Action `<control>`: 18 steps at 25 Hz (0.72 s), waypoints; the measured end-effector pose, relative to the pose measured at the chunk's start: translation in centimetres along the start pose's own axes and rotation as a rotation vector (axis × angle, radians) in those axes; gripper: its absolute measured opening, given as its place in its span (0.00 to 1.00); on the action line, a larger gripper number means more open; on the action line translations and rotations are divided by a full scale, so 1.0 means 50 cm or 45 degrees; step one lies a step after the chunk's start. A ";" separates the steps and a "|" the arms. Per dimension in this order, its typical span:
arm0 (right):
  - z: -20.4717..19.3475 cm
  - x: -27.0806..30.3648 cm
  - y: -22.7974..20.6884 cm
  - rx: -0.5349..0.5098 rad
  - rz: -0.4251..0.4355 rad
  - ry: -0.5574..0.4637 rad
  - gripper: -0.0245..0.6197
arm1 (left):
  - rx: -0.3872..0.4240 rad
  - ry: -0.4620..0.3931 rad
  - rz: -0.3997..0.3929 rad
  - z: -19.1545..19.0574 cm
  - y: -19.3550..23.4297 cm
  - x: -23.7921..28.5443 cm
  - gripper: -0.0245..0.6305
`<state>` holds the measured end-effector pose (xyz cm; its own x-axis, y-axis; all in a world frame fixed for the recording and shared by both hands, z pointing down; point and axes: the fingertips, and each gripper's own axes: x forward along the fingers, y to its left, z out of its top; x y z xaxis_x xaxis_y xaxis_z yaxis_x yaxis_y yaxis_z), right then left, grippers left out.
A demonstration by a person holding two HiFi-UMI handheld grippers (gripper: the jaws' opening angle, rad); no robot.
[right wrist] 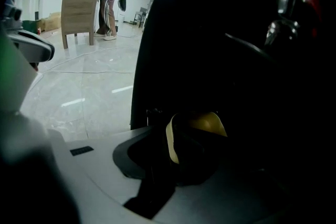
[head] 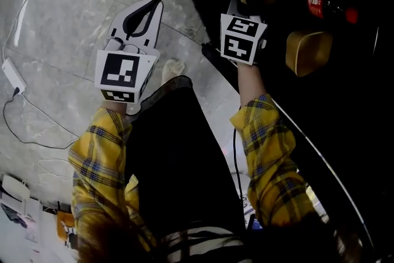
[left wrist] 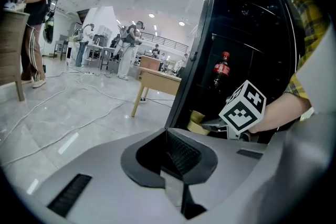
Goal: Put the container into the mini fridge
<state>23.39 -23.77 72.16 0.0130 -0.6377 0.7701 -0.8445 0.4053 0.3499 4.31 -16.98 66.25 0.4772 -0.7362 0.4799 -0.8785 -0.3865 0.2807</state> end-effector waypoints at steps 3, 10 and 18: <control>0.018 -0.037 0.003 0.028 -0.015 -0.022 0.16 | 0.009 -0.012 0.016 0.029 0.022 -0.026 0.07; 0.062 -0.138 0.005 0.153 -0.050 -0.055 0.16 | -0.020 -0.036 0.052 0.093 0.061 -0.097 0.07; 0.126 -0.299 0.009 0.290 -0.086 -0.142 0.12 | -0.068 -0.018 0.094 0.161 0.087 -0.222 0.07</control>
<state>19.44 -18.19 57.42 0.0250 -0.7315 0.6814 -0.9427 0.2096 0.2596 -4.96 -14.93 55.47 0.4108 -0.7694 0.4891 -0.9086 -0.3011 0.2895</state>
